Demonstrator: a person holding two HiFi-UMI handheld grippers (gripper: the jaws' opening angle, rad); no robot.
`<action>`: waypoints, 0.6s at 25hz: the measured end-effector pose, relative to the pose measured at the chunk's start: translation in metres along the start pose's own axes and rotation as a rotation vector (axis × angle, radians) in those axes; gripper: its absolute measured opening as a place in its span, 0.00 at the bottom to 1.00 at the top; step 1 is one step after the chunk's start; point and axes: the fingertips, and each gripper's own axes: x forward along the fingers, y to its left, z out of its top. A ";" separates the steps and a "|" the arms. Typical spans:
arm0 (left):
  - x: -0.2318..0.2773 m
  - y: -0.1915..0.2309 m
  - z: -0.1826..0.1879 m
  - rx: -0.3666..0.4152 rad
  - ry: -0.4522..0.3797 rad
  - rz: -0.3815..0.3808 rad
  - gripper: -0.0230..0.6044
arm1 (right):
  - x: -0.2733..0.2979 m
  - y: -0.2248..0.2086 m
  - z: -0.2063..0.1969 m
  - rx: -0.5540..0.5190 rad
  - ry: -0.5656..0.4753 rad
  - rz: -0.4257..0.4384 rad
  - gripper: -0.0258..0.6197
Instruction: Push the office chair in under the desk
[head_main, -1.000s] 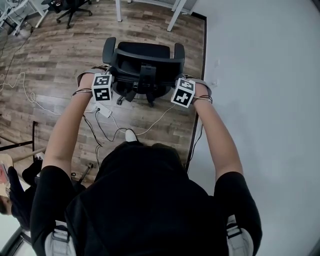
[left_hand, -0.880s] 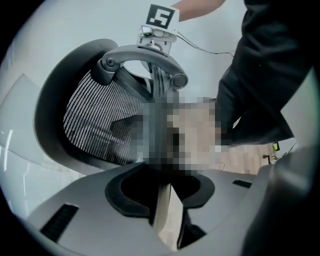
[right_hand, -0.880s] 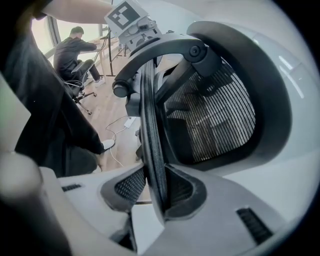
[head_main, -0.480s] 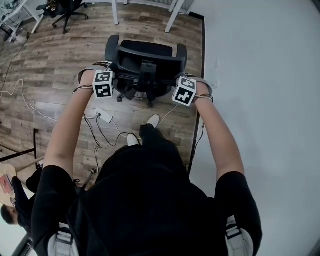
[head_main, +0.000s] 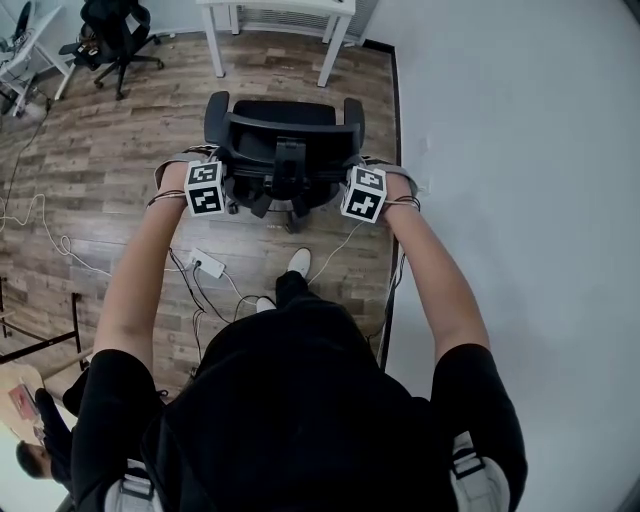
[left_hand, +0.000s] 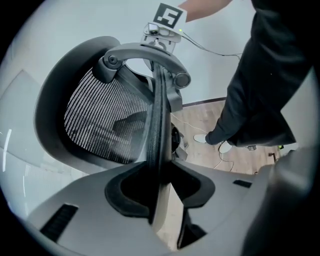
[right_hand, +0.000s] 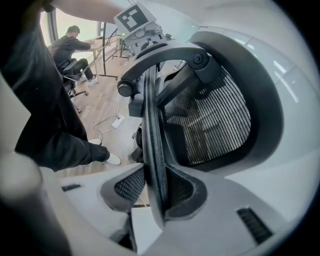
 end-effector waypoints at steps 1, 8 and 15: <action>0.003 0.008 -0.002 0.002 0.004 0.008 0.23 | 0.002 -0.007 0.000 -0.001 -0.005 -0.003 0.22; 0.020 0.050 -0.011 -0.026 0.025 -0.021 0.24 | 0.019 -0.051 0.003 -0.006 -0.019 -0.011 0.22; 0.039 0.086 -0.010 -0.043 0.035 -0.009 0.24 | 0.036 -0.093 -0.006 -0.019 -0.029 -0.015 0.22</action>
